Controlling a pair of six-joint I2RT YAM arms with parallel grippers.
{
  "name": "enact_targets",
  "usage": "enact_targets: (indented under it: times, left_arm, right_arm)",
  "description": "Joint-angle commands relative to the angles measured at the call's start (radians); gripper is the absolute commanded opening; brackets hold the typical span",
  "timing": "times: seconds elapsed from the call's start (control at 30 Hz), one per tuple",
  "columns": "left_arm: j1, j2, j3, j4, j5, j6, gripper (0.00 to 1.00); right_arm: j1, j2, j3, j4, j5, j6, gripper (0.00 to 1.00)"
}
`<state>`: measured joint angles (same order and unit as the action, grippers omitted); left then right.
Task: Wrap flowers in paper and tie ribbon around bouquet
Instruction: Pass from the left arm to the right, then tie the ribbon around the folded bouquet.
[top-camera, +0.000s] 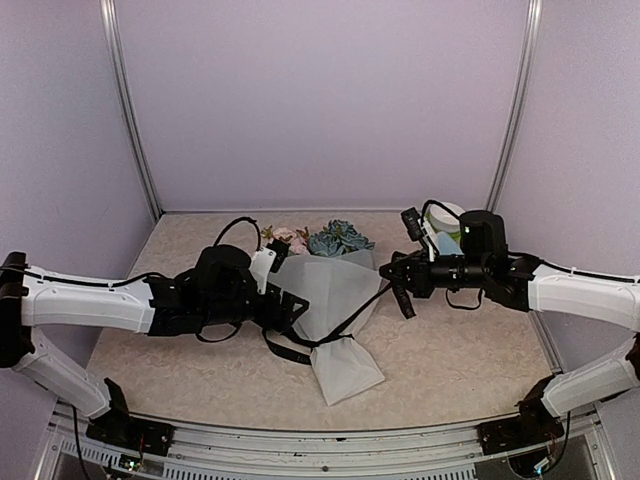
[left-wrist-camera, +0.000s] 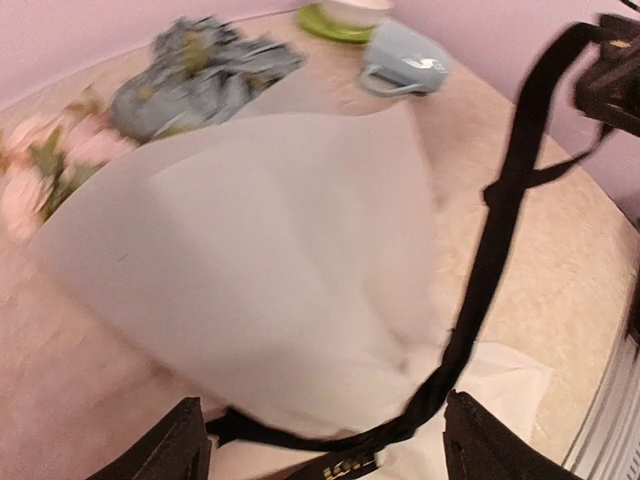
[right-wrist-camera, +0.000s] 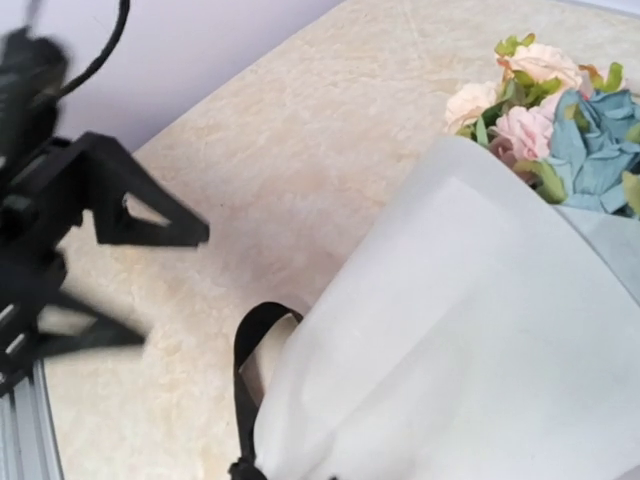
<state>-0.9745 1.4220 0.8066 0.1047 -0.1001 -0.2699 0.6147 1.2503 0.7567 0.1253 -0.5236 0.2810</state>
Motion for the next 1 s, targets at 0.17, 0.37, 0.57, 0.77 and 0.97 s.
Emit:
enact_targets:
  times: [0.17, 0.37, 0.57, 0.77, 0.97]
  left_arm:
    - [0.088, 0.044, -0.086, -0.265, -0.046, -0.207, 0.76]
    - [0.126, 0.157, -0.096, -0.242, -0.023, -0.214, 0.76]
    - [0.143, 0.254, -0.080, -0.141, 0.046, -0.205, 0.68]
    - [0.153, 0.336, -0.075, -0.115, 0.182, -0.194, 0.12]
    - [0.175, 0.283, -0.168, -0.140, 0.160, -0.230, 0.00]
  right_arm:
    - [-0.003, 0.027, 0.082, -0.013, -0.051, -0.024, 0.00]
    - [0.006, -0.010, 0.121, -0.010, -0.086, -0.030, 0.00]
    - [0.054, -0.007, 0.146, -0.030, -0.093, -0.040, 0.00]
    - [0.059, -0.045, 0.166, -0.097, 0.007, -0.039, 0.00]
    - [0.000, -0.057, 0.225, -0.165, 0.166, -0.013, 0.00]
